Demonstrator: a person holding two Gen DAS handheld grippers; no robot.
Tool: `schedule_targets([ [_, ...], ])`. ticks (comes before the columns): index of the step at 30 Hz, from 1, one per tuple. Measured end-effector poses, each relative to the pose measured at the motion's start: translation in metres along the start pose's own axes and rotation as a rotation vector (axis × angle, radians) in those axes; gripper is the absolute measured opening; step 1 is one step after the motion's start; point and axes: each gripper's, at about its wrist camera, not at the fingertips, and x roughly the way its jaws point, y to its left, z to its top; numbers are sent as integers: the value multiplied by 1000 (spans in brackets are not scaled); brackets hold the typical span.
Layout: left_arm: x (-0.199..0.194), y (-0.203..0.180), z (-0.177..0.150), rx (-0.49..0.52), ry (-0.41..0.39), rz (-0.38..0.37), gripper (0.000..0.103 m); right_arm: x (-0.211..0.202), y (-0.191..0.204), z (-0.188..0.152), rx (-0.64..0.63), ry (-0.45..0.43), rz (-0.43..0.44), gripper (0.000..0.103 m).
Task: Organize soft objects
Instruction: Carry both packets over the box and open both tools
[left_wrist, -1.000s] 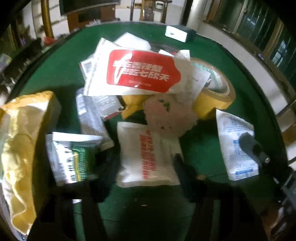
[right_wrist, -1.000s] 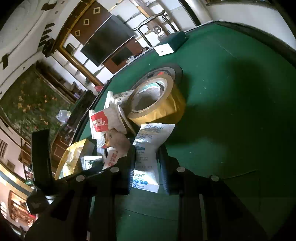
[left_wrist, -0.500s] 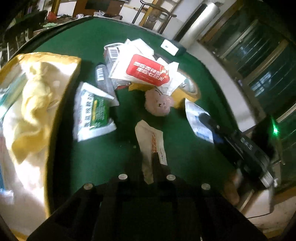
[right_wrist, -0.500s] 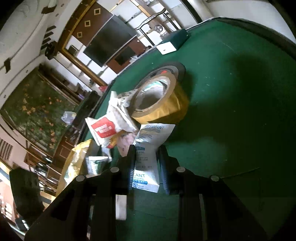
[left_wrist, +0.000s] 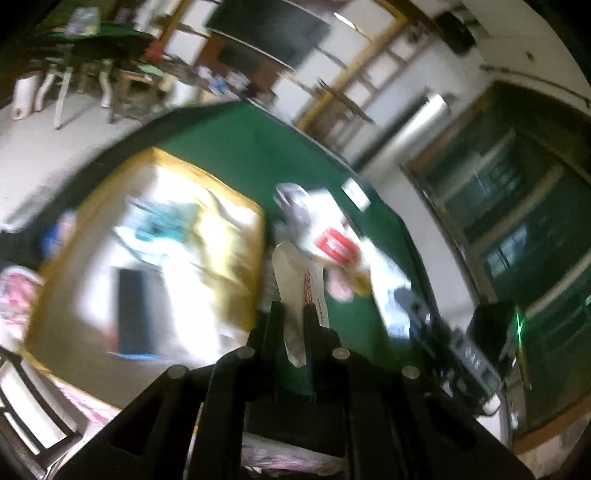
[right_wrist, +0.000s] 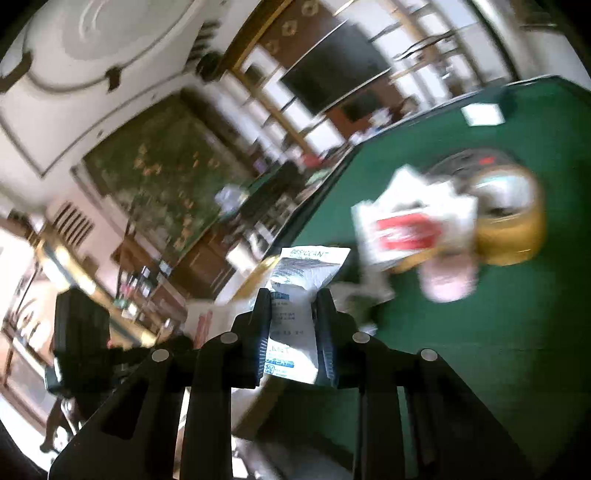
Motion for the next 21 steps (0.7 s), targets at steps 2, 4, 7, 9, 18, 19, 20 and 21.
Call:
schedule_targets([
  [2,-16,16,8,-29,-49,30,8,22,16,-5,-22,55,38,25],
  [4,-27,31,14,-50,-87,62,8,43,32,-14,-56,111,52,25],
  [7,-34,55,17,-91,-123,89,8,74,52,-35,-112,190,52,25],
  [9,-34,69,17,-111,-134,119,8,93,66,-47,-173,241,23,24],
  [18,-14,113,10,-169,-85,230,14,141,72,-85,-253,403,-57,28],
  [19,-12,117,9,-178,-85,251,16,141,72,-85,-263,406,-65,28],
  [20,-11,119,7,-180,-79,259,17,138,71,-82,-262,396,-60,29],
  [21,-8,120,7,-180,-71,267,18,135,70,-81,-257,387,-48,37],
])
